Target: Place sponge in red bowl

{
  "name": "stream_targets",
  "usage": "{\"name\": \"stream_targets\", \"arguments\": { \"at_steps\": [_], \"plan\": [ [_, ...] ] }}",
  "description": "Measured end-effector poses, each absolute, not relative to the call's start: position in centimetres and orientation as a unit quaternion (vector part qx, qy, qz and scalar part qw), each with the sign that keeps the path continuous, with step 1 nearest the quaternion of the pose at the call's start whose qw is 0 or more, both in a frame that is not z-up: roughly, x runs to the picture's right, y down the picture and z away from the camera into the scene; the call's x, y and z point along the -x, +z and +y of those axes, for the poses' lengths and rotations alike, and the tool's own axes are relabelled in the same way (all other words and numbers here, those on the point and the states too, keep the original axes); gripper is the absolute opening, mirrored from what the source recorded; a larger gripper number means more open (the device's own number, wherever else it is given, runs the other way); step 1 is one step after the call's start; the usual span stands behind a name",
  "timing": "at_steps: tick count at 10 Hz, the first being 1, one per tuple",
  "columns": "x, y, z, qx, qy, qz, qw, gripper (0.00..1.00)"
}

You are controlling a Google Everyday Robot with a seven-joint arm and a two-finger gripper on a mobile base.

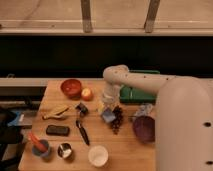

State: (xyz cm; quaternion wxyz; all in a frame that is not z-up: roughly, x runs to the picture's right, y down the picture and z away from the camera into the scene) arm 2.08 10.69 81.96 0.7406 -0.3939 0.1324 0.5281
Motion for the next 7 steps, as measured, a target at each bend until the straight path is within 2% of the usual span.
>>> {"name": "stream_targets", "arguments": {
  "at_steps": [4, 7],
  "plan": [
    [-3.5, 80.7, 2.6, 0.335, 0.543, 0.116, 0.761, 0.0],
    [-0.6, 80.9, -3.3, 0.302, 0.532, 0.087, 0.786, 0.0]
  ]
}}
